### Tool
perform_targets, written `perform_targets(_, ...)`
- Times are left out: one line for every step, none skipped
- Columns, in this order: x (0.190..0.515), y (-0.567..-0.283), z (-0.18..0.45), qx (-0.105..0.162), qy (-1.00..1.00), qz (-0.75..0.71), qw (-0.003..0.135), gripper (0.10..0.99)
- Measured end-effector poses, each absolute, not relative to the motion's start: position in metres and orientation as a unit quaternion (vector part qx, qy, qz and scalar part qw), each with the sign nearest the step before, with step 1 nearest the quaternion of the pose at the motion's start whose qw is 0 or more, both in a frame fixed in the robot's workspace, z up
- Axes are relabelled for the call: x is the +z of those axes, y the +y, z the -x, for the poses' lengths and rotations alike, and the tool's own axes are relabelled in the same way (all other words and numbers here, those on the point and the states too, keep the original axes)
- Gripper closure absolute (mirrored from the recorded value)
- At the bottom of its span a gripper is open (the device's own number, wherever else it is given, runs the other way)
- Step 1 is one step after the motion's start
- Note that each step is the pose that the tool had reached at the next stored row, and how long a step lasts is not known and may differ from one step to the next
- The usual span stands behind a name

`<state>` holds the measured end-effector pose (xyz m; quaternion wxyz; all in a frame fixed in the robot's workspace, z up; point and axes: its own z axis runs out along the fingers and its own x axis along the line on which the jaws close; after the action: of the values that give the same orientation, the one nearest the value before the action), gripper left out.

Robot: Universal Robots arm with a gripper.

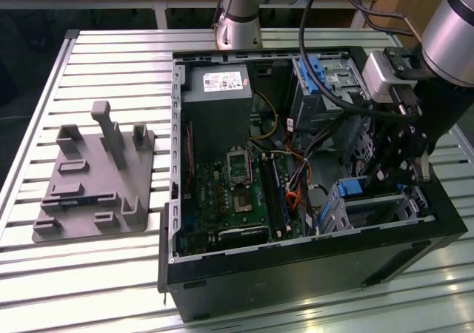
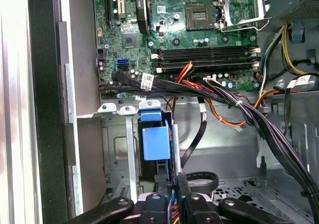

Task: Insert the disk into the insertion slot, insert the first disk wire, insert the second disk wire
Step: 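Insert the second disk wire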

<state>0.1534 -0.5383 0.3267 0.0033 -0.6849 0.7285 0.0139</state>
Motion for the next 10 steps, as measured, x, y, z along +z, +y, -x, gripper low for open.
perform_targets(0.327, -0.538, -0.153, 0.014, 0.729, 0.685, 0.003, 0.89)
perform_targets(0.327, -0.538, -0.153, 0.014, 0.728, 0.685, 0.003, 0.878)
perform_targets(0.327, -0.538, -0.153, 0.014, 0.728, 0.685, 0.003, 0.82)
perform_targets(0.327, -0.538, -0.153, 0.014, 0.729, 0.685, 0.003, 0.82)
perform_targets(0.329, -0.538, -0.153, 0.014, 0.728, 0.685, 0.003, 0.761)
perform_targets(0.332, -0.538, -0.153, 0.014, 0.728, 0.685, 0.003, 0.761)
perform_targets(0.336, -0.538, -0.153, 0.014, 0.729, 0.685, 0.003, 0.761)
perform_targets(0.341, -0.538, -0.153, 0.014, 0.729, 0.685, 0.003, 0.694)
perform_targets(0.345, -0.538, -0.153, 0.014, 0.729, 0.685, 0.003, 0.694)
perform_targets(0.35, -0.538, -0.153, 0.014, 0.728, 0.685, 0.003, 0.694)
